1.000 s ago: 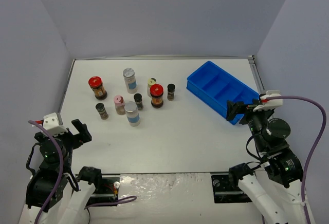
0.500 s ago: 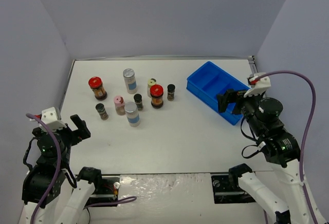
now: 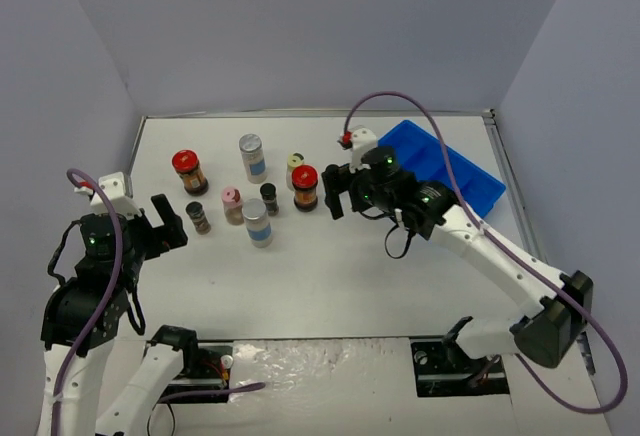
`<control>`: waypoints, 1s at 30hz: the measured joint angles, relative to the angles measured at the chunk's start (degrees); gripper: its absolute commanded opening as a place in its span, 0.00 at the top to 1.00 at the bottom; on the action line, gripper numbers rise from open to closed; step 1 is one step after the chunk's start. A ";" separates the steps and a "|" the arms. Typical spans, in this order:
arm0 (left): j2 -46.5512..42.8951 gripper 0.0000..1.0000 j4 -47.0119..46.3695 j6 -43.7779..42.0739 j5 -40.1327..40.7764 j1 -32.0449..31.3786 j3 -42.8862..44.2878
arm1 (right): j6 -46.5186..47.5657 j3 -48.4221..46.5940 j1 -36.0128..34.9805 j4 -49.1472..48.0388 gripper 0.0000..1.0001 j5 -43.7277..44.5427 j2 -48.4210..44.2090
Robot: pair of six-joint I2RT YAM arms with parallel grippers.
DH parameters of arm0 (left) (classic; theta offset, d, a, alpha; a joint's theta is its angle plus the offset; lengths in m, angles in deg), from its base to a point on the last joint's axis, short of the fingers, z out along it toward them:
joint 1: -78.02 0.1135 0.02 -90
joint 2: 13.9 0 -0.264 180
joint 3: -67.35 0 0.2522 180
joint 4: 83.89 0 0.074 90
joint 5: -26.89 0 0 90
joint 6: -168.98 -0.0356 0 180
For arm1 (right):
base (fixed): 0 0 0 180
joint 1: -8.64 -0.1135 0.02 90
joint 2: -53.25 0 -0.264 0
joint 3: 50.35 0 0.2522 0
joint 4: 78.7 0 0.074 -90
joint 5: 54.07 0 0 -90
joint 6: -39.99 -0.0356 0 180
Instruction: Organize the condiment bottles
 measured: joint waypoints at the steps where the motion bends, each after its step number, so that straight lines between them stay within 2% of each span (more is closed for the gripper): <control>1: 0.34 0.03 0.24 0.20 -0.37 0.00 0.00 | -0.24 -0.44 -2.35 -0.75 0.00 0.42 1.85; 6: 0.98 0.03 2.28 0.99 -1.35 0.00 0.00 | -0.48 -6.75 -12.00 -6.08 0.00 2.61 13.54; 9: 0.83 0.03 3.57 1.08 -1.47 0.00 0.03 | -0.34 -10.24 -15.32 -9.31 0.00 3.09 20.17; 16: 0.59 0.03 7.06 1.08 -0.91 0.00 0.58 | -0.42 -20.34 -17.48 -13.49 0.00 2.93 35.02; 22: 0.54 0.03 8.43 1.17 -0.94 0.00 0.68 | -0.90 -25.35 -18.30 -15.06 0.00 3.62 42.91; 27: 0.50 0.03 8.79 1.57 -1.68 0.00 0.68 | -1.92 -26.19 -19.13 -15.55 0.09 4.26 46.15; 30: 0.27 0.03 9.01 1.72 -1.90 0.00 0.68 | -2.17 -26.18 -19.62 -15.77 0.21 4.66 46.38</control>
